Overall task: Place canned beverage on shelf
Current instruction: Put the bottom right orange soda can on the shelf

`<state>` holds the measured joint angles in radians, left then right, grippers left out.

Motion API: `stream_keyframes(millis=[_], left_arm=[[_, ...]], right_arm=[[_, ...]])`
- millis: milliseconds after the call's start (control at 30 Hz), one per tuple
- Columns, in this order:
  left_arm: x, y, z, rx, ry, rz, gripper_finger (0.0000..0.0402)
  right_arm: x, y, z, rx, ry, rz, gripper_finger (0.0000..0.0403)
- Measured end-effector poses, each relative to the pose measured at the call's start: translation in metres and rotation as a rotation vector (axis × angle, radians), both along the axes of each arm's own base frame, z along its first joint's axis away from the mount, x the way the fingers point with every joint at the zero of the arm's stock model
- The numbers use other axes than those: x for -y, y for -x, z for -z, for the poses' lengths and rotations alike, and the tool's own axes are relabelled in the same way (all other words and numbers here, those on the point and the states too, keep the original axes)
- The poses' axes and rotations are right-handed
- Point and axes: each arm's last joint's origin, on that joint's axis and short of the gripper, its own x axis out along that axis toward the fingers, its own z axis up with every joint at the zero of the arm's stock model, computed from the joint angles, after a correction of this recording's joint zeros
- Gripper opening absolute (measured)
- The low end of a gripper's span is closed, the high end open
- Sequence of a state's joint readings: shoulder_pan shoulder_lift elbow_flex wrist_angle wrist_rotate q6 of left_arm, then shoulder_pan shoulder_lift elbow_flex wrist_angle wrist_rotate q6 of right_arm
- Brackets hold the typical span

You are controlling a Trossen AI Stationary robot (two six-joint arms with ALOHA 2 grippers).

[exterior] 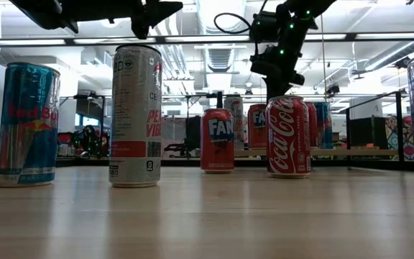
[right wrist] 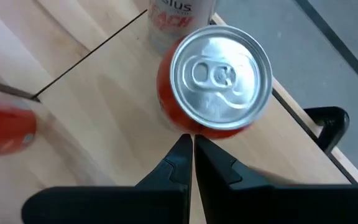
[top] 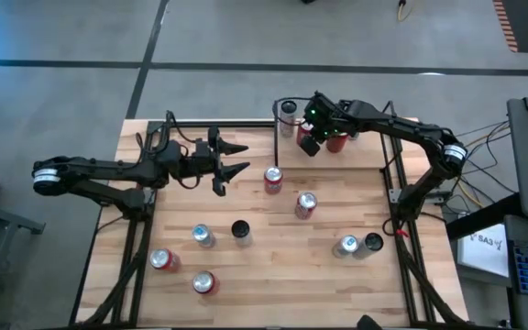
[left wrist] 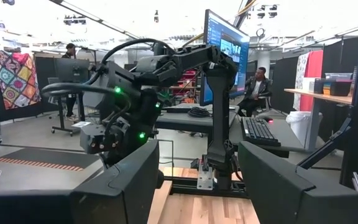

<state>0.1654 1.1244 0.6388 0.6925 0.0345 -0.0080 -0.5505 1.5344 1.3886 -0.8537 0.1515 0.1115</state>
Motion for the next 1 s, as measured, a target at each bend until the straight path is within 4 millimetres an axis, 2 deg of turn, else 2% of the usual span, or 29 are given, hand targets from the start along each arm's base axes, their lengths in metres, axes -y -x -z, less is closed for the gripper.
stream_keyframes(millis=[400,1000], left_arm=[[0.0000,-0.0001,0.0004,-0.008,-0.023,-0.005,0.0205],[0.0000,-0.0001,0.0005,-0.012,-0.048,-0.010,0.0205]], right_arm=[[0.0099,-0.0035,0.0005,0.054,0.030,0.027,0.0009],[0.0096,-0.0060,-0.0055,0.121,0.009,0.007,0.0009]])
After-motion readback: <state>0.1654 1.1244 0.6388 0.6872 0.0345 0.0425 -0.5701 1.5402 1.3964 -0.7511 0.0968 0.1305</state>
